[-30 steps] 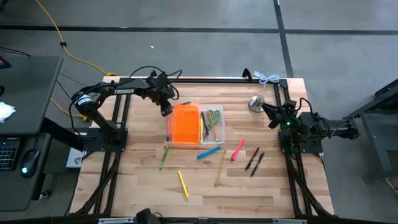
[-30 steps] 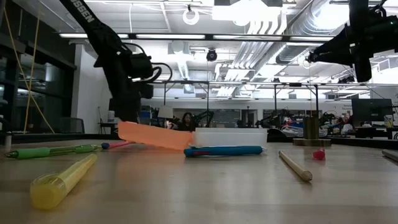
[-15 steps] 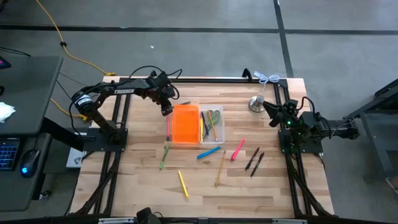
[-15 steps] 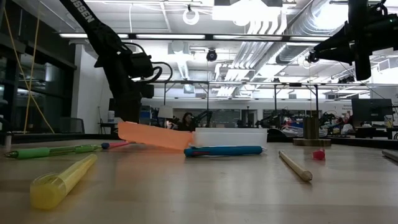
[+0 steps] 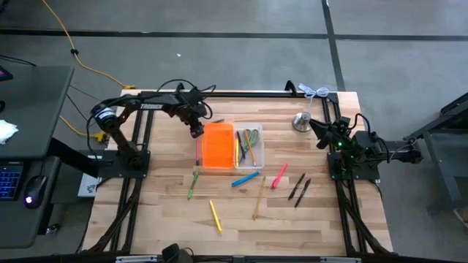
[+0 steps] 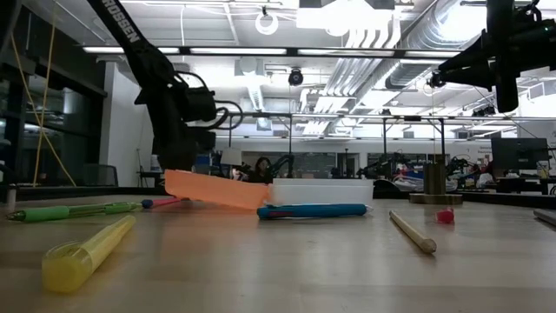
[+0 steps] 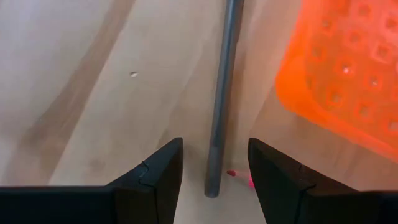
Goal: Pick & place school supplies into a supply box
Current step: Put the gray pen into the supply box
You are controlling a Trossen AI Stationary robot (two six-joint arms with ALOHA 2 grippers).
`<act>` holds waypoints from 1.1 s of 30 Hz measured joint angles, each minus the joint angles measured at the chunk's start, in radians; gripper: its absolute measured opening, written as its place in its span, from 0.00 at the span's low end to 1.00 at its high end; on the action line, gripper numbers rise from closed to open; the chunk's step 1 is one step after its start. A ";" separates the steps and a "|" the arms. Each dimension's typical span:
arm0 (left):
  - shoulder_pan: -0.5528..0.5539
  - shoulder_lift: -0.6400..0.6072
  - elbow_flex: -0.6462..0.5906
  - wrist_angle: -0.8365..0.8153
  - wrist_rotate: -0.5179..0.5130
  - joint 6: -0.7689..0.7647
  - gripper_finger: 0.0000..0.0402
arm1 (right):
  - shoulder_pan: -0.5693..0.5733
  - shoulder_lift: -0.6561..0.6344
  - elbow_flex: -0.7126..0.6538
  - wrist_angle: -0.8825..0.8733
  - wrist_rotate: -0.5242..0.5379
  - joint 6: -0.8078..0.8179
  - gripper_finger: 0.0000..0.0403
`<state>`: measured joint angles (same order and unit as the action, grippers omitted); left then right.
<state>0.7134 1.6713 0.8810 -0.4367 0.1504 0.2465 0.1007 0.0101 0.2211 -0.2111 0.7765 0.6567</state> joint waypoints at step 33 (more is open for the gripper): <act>-0.003 0.066 0.023 0.035 -0.146 -0.014 0.52 | 0.000 0.000 0.000 -0.001 -0.001 -0.007 0.18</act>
<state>0.7105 1.7371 0.9035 -0.4015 0.0040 0.2325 0.1008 0.0101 0.2211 -0.2119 0.7753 0.6499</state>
